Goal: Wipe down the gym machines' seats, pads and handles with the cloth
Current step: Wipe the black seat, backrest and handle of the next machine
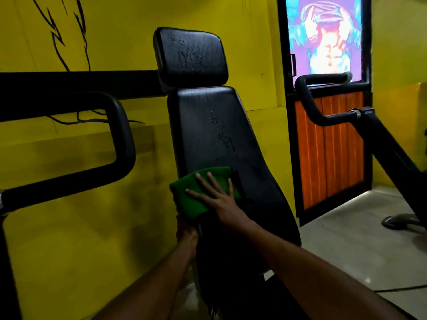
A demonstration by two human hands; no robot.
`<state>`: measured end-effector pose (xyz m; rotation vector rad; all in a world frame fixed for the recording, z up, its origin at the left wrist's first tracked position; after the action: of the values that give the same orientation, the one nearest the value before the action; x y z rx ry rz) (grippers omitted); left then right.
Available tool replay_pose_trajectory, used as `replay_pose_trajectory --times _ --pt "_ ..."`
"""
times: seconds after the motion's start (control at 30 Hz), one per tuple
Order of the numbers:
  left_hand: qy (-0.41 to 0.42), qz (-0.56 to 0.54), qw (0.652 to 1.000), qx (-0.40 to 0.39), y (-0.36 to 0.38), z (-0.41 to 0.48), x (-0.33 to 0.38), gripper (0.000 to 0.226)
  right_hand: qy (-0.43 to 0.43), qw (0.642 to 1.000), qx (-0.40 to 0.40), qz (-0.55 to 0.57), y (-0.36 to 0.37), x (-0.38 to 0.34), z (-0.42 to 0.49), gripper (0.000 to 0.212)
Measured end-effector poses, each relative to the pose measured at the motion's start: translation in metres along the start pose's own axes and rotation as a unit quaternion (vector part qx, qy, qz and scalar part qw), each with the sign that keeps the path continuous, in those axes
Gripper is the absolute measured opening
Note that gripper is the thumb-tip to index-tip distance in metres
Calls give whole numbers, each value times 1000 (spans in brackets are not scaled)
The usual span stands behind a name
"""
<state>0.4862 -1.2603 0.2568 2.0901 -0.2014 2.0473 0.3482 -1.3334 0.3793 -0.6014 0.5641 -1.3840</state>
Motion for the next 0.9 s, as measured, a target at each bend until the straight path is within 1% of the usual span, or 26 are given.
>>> replay_pose_trajectory --times 0.03,0.07,0.1,0.13,0.2,0.23,0.27,0.3,0.33,0.37,0.4,0.43,0.47,0.5,0.53,0.57,0.6,0.63,0.67,0.7,0.73,0.77,0.8,0.83,0.87,0.9 --pt "-4 -12 1000 1 3 22 2 83 12 1000 13 -1 -2 14 5 75" --pt "0 -28 999 25 4 35 14 92 66 997 38 8 -8 31 10 75" --pt "17 -26 998 64 2 32 39 96 146 986 74 24 -16 52 16 78" --pt "21 -21 996 90 1 26 62 91 237 964 113 41 -27 71 19 83" --pt "38 25 991 123 -2 -18 109 70 396 899 166 88 -43 95 25 90" --pt "48 51 988 138 -4 -31 119 63 447 870 179 105 -46 98 28 90" --pt "49 73 985 149 -5 -37 121 60 464 859 187 109 -47 95 34 90" --pt "39 89 983 156 -7 -41 119 59 436 873 194 101 -46 85 41 89" --pt "36 113 980 160 -9 -42 115 57 357 909 196 86 -44 68 48 88" --pt "48 141 975 163 -10 -40 115 54 239 951 184 62 -36 47 55 85" --pt "69 170 970 158 -8 -37 117 50 112 981 154 29 -25 25 55 80" --pt "89 192 966 150 -6 -35 119 48 12 993 120 -2 -16 13 51 74" --pt "98 199 964 147 -5 -34 120 48 -41 995 95 -16 -16 14 51 71" --pt "95 194 965 148 -5 -34 119 48 -49 995 87 -19 -22 25 53 69" --pt "80 173 970 153 -7 -34 117 51 -23 995 94 -21 -28 44 57 71" --pt "56 148 975 158 -8 -36 115 55 35 993 113 -17 -36 65 59 73" --pt "43 133 976 166 -9 -36 115 59 120 982 143 -6 -47 89 61 76" --pt "41 134 976 167 -9 -36 114 62 222 959 175 15 -58 111 59 78" --pt "42 135 976 168 -8 -35 113 63 327 923 198 52 -68 128 56 79" --pt "49 141 974 170 -8 -35 113 63 418 878 211 95 -72 135 54 78" --pt "49 152 972 172 -8 -36 114 64 474 846 211 122 -73 132 55 76" --pt "48 165 970 169 -7 -37 114 63 477 847 202 118 -74 120 60 77" --pt "48 171 969 172 -7 -37 115 62 428 879 189 96 -72 102 69 81" --pt "50 176 968 171 -8 -37 116 59 326 927 173 67 -65 79 79 82" --pt "62 185 967 164 -8 -37 117 54 196 968 150 40 -54 53 83 78" --pt "80 185 967 158 -8 -37 119 49 79 991 112 11 -41 30 79 74"
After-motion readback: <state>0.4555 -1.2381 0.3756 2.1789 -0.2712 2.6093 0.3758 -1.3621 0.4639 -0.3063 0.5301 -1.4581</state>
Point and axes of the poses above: each hand's wrist, its own z-axis towards the middle knuckle, its own y-axis out of the palm, x = y × z, the point moved 7 cm from there along z, towards the middle knuckle, and after that the axes turned 2 degrees about x, right-handed, at the moved point
